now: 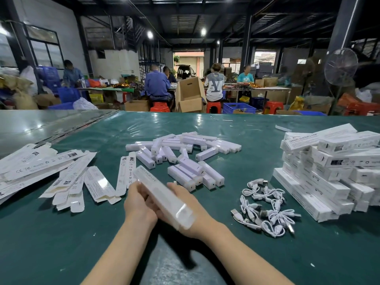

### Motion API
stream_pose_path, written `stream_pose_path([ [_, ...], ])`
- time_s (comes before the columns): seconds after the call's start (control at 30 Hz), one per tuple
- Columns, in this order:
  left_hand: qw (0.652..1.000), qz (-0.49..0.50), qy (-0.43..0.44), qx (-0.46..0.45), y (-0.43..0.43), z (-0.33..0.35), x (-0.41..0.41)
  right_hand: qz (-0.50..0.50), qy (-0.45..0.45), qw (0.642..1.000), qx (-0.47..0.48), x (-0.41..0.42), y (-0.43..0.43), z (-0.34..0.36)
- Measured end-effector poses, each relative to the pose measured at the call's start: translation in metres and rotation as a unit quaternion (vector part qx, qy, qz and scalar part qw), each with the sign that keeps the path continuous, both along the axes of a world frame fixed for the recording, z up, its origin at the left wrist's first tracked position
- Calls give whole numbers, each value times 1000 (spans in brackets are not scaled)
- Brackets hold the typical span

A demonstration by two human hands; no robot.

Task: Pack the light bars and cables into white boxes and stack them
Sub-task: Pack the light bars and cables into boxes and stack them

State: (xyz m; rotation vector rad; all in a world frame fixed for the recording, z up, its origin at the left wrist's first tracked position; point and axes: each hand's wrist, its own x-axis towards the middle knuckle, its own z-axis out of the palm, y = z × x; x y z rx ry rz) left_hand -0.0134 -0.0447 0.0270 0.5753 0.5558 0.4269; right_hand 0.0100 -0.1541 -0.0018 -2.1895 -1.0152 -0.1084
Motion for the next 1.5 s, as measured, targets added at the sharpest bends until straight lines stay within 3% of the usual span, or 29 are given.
stream_pose_path([
  [0.07,999,-28,5,-19,-1,0,0,-7,-64,994,-91,2,0,0],
  [0.13,996,-70,-3,61,-4,-2,0,-8,-116,987,-107,1,-1,-2],
  [0.23,966,-87,3,245,-16,-4,0,-34,-61,996,-49,1,-2,-1],
  [0.3,962,-63,9,267,-17,-3,-1,-64,-42,997,-23,2,-5,1],
  [0.53,995,-73,-37,64,-10,0,-2,-149,-49,987,-28,6,-8,6],
  [0.67,993,-79,-73,-45,0,8,-6,-177,-126,960,-179,19,-21,-2],
  [0.73,991,-77,-83,-75,6,10,-8,-193,-116,957,-181,20,-22,-5],
  [0.87,990,-75,-77,-94,4,9,-11,-210,-178,950,-150,21,-21,-3],
  [1.0,981,-100,-89,-143,6,3,-8,-241,-127,957,-101,20,-25,-1],
  [1.13,977,-92,-119,-152,10,1,-4,-243,27,959,146,23,-30,4],
  [1.2,979,-69,-128,-142,14,1,-3,-223,156,904,331,23,-34,13],
  [1.3,972,-77,-183,-122,20,7,-8,-156,334,760,535,23,-39,21],
  [1.4,954,-74,-262,-125,22,9,-11,-88,443,648,613,26,-44,24],
  [1.5,956,-88,-260,-108,21,10,-11,-23,490,607,626,26,-47,25],
])
